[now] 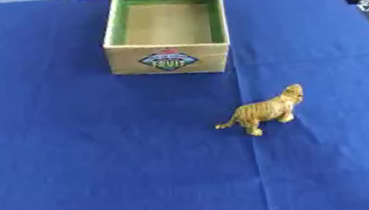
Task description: Pick up objects on the table and place them in the box.
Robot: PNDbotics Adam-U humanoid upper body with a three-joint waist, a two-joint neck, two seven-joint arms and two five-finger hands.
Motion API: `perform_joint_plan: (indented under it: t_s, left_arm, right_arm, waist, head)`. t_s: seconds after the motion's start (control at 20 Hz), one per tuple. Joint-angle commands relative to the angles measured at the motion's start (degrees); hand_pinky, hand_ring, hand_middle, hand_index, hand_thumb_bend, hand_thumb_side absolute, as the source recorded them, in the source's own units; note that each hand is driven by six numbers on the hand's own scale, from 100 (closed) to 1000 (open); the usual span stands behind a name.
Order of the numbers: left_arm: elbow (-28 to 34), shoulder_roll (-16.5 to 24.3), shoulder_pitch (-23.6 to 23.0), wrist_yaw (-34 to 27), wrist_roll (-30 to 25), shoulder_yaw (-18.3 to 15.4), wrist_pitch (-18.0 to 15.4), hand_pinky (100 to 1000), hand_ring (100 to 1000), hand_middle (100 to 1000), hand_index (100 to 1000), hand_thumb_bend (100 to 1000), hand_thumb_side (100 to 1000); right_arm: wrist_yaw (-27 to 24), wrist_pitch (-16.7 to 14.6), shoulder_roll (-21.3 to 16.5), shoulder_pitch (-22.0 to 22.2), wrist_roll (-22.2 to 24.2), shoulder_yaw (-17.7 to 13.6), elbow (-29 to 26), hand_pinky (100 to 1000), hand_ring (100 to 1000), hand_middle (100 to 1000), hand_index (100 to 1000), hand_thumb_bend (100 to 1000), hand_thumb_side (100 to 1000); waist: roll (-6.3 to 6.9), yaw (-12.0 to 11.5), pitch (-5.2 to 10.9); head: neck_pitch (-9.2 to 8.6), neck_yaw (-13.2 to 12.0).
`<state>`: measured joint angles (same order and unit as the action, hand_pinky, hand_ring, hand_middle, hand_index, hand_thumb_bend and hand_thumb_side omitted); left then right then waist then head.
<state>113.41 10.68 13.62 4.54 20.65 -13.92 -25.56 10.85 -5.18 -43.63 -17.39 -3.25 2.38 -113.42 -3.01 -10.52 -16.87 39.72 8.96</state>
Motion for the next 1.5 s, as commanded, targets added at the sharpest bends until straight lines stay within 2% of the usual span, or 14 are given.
perform_joint_plan:
  t_s: [0.05,0.15,0.25,0.45,0.5,0.55,0.65,0.85,0.95,1.0,1.05,1.2,1.5]
  left_arm:
    - [1.2,1.7,0.2,0.2,-0.3,-0.1,0.0,443,473,500,677,100,584]
    - [1.2,1.7,0.2,0.1,-0.4,0.0,0.0,443,472,500,677,100,584]
    - [1.2,1.7,0.2,0.1,-0.5,0.1,0.0,443,472,500,676,100,584]
    - [1.2,1.6,0.4,-0.1,-0.8,0.4,0.0,443,472,500,676,100,583]
    - [1.2,1.5,0.5,-0.2,-0.9,0.4,0.0,443,472,500,676,100,583]
    - [1.2,1.4,0.5,-0.3,-1.0,0.5,0.0,443,472,500,676,100,583]
    - [1.2,1.3,0.7,-0.5,-1.2,0.6,0.0,443,472,500,676,100,583]
    - [1.2,1.1,0.8,-0.8,-1.6,0.7,0.0,443,472,500,676,100,583]
    - [1.2,1.2,0.8,-0.9,-1.7,0.8,0.0,443,472,500,676,100,582]
    - [1.2,1.2,0.9,-0.9,-1.8,0.8,0.0,443,472,500,676,100,582]
    - [1.2,1.1,0.9,-0.9,-1.9,0.8,0.0,443,472,500,676,100,582]
    - [1.2,1.1,0.9,-1.0,-2.0,0.8,0.0,443,472,499,676,100,580]
    - [1.2,0.9,1.0,-1.1,-2.4,0.9,0.0,443,471,498,676,100,577]
  right_arm:
    - [3.0,0.8,-6.1,-1.5,2.7,1.7,-1.2,855,827,783,866,481,1000]
    - [4.5,1.2,-8.7,-2.5,4.2,3.4,-1.2,859,840,780,870,533,1000]
    - [6.0,1.6,-11.0,-3.5,5.7,5.2,-1.2,859,846,781,879,548,994]
    - [9.2,1.9,-16.1,-5.1,8.8,8.9,-1.2,880,888,808,923,684,844]
    - [10.0,2.1,-17.5,-5.0,9.7,10.0,-1.2,888,896,816,937,769,750]
    - [10.8,2.5,-18.8,-4.9,10.5,10.8,-1.2,891,899,819,940,778,717]
    - [12.5,3.3,-21.1,-4.5,12.2,11.7,-1.2,899,904,822,947,759,643]
    - [16.3,4.3,-21.4,-4.4,16.0,13.2,-1.2,902,903,818,943,722,570]
    - [18.2,4.7,-21.0,-4.3,17.9,14.1,-1.2,903,896,808,951,639,511]
    - [19.2,4.9,-20.6,-4.1,18.9,14.6,-1.2,904,895,806,964,562,478]
    - [20.1,5.3,-20.2,-4.0,19.8,15.2,-1.2,904,895,806,966,555,474]
    - [21.5,6.3,-19.0,-3.8,22.6,16.5,-1.2,904,894,807,984,430,428]
    - [19.4,9.0,-17.9,-4.4,28.1,19.0,-1.2,906,894,809,1000,434,374]
  waist:
    - [0.05,-0.1,1.25]
    - [-0.04,-0.3,1.27]
    - [-0.09,-0.4,1.27]
    - [-0.12,-1.0,1.16]
    - [-0.12,-1.2,1.1]
    - [-0.1,-1.4,1.06]
    - [-0.03,-1.7,0.96]
    - [-0.03,-1.9,0.95]
    - [-0.02,-2.0,0.96]
    - [-0.01,-2.0,0.96]
    - [0.01,-2.0,0.97]
    - [0.04,-2.1,0.99]
    - [0.02,-2.3,0.91]
  head:
    - [-0.42,0.1]
    - [-0.46,0.3]
    - [-0.55,0.4]
    - [-1.07,1.0]
    - [-1.2,1.2]
    - [-1.3,1.4]
    - [-1.47,1.8]
    - [-1.55,1.9]
    - [-1.59,2.0]
    - [-1.63,2.1]
    - [-1.66,2.1]
    - [-1.72,2.2]
    - [-1.6,2.4]
